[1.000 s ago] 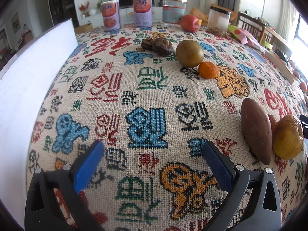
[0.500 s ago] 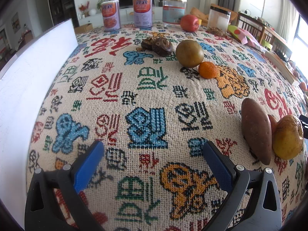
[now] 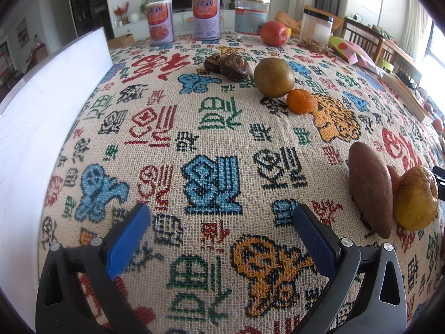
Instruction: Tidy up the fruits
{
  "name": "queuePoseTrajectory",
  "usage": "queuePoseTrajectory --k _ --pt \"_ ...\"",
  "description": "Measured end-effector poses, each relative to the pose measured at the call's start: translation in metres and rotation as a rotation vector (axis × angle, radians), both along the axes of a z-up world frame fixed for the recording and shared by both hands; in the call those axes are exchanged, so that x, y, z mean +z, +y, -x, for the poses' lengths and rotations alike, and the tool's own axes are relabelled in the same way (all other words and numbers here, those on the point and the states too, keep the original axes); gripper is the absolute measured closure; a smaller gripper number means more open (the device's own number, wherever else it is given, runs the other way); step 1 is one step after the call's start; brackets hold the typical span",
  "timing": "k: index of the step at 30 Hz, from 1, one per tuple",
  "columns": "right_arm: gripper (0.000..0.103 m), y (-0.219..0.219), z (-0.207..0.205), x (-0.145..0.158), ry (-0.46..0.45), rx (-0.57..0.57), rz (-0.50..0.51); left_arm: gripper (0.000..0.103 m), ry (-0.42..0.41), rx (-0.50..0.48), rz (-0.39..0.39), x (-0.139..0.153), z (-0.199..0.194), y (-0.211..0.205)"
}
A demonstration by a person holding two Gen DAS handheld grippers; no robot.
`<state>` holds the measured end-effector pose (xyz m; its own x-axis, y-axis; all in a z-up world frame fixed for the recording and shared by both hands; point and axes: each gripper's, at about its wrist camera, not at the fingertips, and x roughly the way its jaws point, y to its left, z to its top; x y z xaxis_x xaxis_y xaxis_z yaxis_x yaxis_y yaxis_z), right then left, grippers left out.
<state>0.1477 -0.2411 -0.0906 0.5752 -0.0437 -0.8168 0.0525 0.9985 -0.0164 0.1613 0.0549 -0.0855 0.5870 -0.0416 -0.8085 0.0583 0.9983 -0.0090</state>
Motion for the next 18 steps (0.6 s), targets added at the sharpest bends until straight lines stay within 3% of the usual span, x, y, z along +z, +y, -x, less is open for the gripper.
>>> queuePoseTrajectory --k 9,12,14,18 --pt "0.000 0.000 0.000 0.000 0.000 0.000 0.000 0.001 -0.002 -0.005 0.025 0.001 0.001 0.004" --pt "0.000 0.000 0.000 0.000 0.000 0.000 0.000 0.001 -0.002 -0.032 0.091 0.005 0.003 0.009" --pt "0.000 0.000 0.000 0.000 0.000 0.000 0.000 0.002 0.004 -0.051 0.176 0.011 -0.001 0.012" --pt "0.000 0.000 0.000 0.000 0.000 0.000 0.000 0.002 -0.024 -0.067 0.255 0.035 -0.032 0.001"
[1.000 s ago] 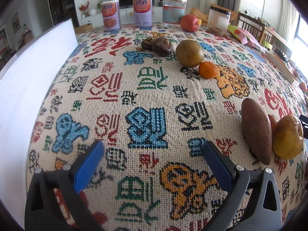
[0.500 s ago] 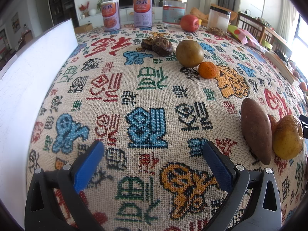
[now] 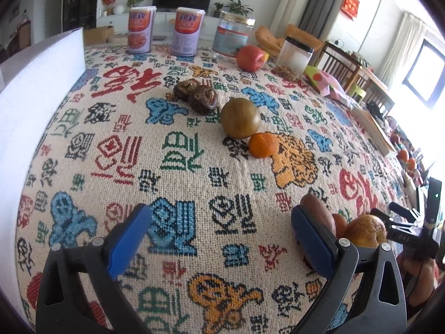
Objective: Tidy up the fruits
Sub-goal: 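Lower the left tool onto the brown round fruit and close it, then lift the brown fruit toward the box with the left tool while the right grasps another small orange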
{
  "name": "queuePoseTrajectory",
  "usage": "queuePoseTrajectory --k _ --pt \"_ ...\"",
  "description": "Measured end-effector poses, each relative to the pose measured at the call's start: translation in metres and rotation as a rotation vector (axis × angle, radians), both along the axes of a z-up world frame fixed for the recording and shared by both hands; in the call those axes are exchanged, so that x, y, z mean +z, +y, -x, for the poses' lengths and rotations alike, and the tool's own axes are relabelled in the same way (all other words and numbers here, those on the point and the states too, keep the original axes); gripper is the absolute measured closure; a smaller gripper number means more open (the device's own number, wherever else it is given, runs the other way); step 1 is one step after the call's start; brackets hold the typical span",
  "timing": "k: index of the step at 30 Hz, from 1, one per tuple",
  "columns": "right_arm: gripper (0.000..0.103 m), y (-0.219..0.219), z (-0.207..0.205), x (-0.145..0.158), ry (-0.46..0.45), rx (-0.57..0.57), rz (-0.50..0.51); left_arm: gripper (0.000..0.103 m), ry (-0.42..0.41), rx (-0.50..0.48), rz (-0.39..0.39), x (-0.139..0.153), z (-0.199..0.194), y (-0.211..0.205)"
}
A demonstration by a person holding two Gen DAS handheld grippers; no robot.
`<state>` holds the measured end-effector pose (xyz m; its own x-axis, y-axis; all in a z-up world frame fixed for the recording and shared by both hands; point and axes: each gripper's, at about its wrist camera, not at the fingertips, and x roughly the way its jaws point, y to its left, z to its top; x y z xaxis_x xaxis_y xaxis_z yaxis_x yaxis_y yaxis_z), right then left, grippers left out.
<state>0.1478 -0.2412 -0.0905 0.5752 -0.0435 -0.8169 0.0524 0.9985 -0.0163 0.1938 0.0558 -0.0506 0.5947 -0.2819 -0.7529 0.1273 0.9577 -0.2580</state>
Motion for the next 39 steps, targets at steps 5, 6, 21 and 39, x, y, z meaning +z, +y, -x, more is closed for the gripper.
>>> queuePoseTrajectory --k 5,6,21,39 --pt "0.000 0.000 0.000 0.000 0.000 0.000 0.000 0.002 0.014 -0.012 -0.002 0.014 -0.069 -0.033" --pt "0.000 0.000 0.000 0.000 0.000 0.000 0.000 0.003 0.027 -0.004 -0.024 0.011 -0.082 -0.038" --pt "0.000 0.000 0.000 0.000 0.000 0.000 -0.001 0.053 0.072 0.046 -0.022 0.001 -0.026 0.013" --pt "0.038 0.173 -0.099 0.064 0.228 0.440 -0.304 0.053 0.011 0.127 0.031 0.009 0.095 0.074"
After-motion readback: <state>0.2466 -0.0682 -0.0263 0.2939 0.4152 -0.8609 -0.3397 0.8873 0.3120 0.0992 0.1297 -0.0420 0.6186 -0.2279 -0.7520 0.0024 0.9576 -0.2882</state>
